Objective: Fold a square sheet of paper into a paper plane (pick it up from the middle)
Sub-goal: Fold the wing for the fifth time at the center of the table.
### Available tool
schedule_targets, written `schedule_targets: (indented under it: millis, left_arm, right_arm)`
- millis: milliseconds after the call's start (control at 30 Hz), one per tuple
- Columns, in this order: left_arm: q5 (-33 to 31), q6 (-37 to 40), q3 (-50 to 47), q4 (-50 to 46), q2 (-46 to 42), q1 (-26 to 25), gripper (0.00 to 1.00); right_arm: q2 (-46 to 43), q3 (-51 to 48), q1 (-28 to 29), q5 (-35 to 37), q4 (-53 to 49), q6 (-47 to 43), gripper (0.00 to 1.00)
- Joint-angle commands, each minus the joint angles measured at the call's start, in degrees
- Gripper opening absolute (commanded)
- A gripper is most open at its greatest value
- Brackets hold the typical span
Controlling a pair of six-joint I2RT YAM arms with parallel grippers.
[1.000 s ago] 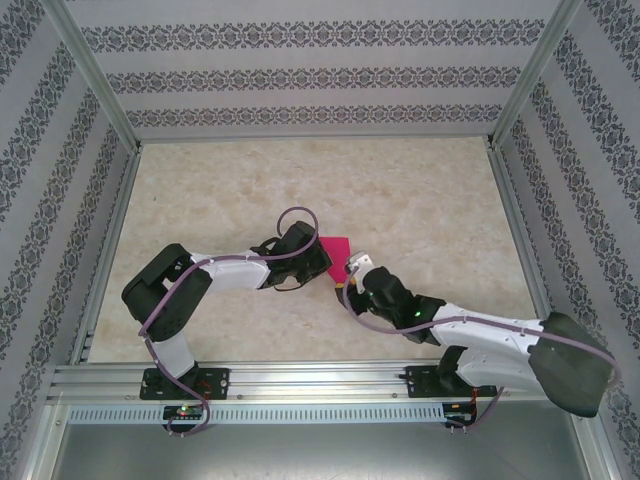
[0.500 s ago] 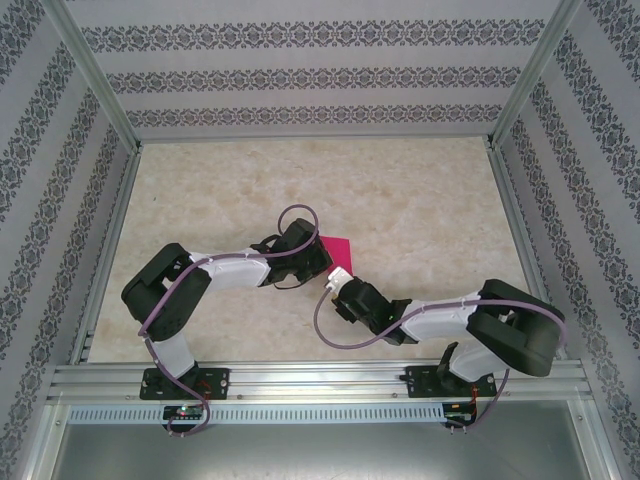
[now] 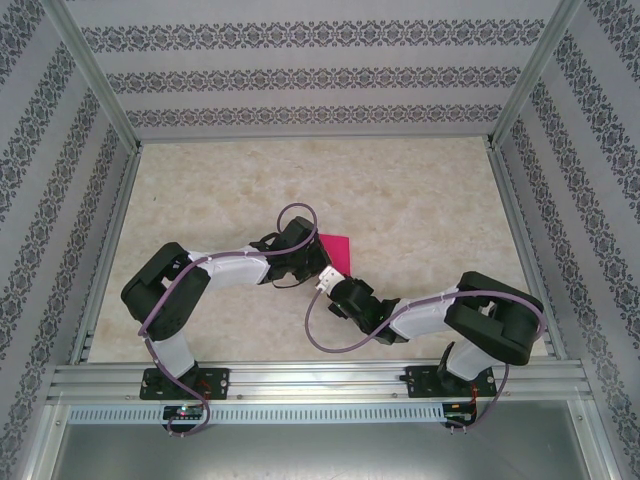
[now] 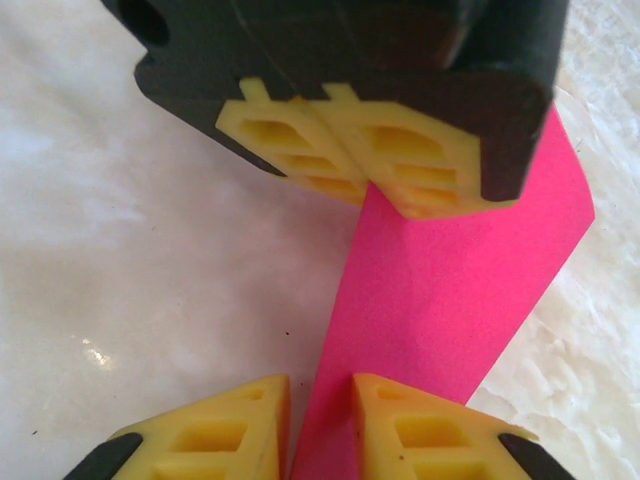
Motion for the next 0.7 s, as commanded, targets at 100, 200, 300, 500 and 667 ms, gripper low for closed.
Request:
schedule_targets:
  millis: [100,200,300,500,667]
  left_arm:
    - [0.69,1.25,1.69,-1.61,0.68,0.60,0.02]
    - [0.70,1.18,1.68,-1.67,0.74,0.55,0.03]
    - [0.69,1.11,1.68,-1.80,0.70,0.55,0.04]
    - [0.76,1.01,1.77,-2.17,0.78,0.60,0.07]
    - [0.92,1.20,2.26,-2.63,1.13,0.62,0.07]
  right_arm:
    - [0.79,0.29,0.67,2.20,2.50,0.23,0.17]
    - [0.88,0.38,0.63,2.51,2.24,0.76,0.13]
    - [0.91,0.38,0.62,2.58,1.97,1.51,0.10]
    - [0.59,0.68,0.71,2.38,0.79,2.78,0.17]
    - [-2.79,0.57,0.88,0.99,0.65,3.63,0.28]
